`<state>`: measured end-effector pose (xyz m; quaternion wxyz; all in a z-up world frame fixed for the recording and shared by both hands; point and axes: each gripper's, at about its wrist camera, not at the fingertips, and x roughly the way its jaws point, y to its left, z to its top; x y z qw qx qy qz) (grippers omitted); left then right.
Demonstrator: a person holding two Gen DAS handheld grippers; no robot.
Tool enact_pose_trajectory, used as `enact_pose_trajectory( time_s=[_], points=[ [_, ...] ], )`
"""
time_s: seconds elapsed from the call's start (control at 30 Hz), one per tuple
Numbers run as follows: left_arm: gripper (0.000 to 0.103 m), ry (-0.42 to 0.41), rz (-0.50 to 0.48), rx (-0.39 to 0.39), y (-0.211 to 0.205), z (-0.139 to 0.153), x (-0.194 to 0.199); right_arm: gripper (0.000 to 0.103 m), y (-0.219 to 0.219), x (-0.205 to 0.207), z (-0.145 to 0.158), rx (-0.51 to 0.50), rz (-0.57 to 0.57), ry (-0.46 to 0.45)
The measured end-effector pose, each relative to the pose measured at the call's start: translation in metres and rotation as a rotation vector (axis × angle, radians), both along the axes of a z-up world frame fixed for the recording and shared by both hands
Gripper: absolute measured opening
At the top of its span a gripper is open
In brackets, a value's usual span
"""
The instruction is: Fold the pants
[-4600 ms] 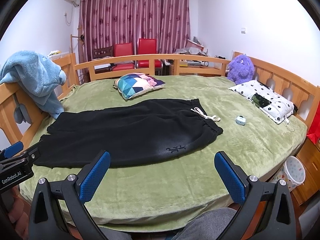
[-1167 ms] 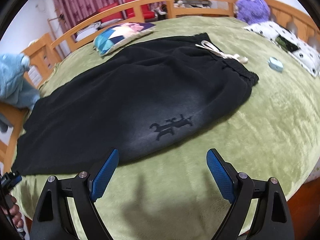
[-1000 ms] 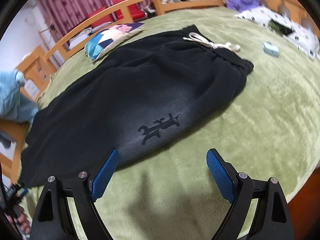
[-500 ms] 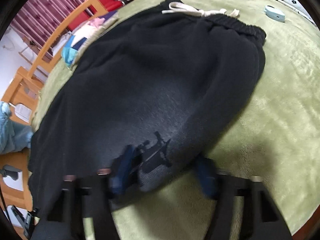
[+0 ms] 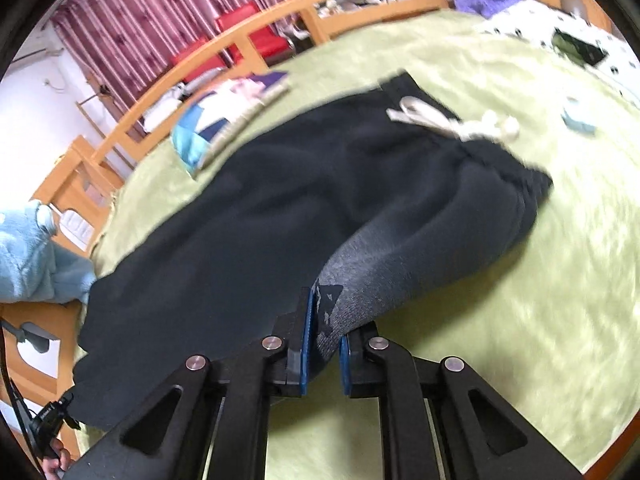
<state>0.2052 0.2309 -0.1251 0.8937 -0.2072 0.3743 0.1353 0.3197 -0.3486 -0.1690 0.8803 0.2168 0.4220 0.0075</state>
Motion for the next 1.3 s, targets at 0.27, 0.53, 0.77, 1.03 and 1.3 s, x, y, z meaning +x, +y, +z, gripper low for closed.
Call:
enact_pose_trajectory(
  time_s=[0.27,0.53,0.77,1.03,1.3],
  points=[
    [0.009,-0.075,-0.014,0.190,-0.013,0.055,0.080,0.011,0.011,0.054,0.046,-0.028,0.014,-0.075],
    [0.009,-0.100,0.043,0.204,0.003,0.056,0.153,0.010,0.022,0.145,0.075,-0.029,0.019,-0.134],
    [0.009,-0.084,0.048,0.229,0.005,0.031,0.210,0.010,0.035,0.225,0.065,-0.054,0.043,-0.133],
    [0.009,-0.025,0.064,0.255,0.003,-0.005,0.254,0.010,0.050,0.286,0.024,-0.100,0.067,-0.094],
    [0.046,0.046,0.051,0.254,-0.006,-0.024,0.258,0.053,0.062,0.285,-0.024,-0.163,0.134,-0.013]
  ],
)
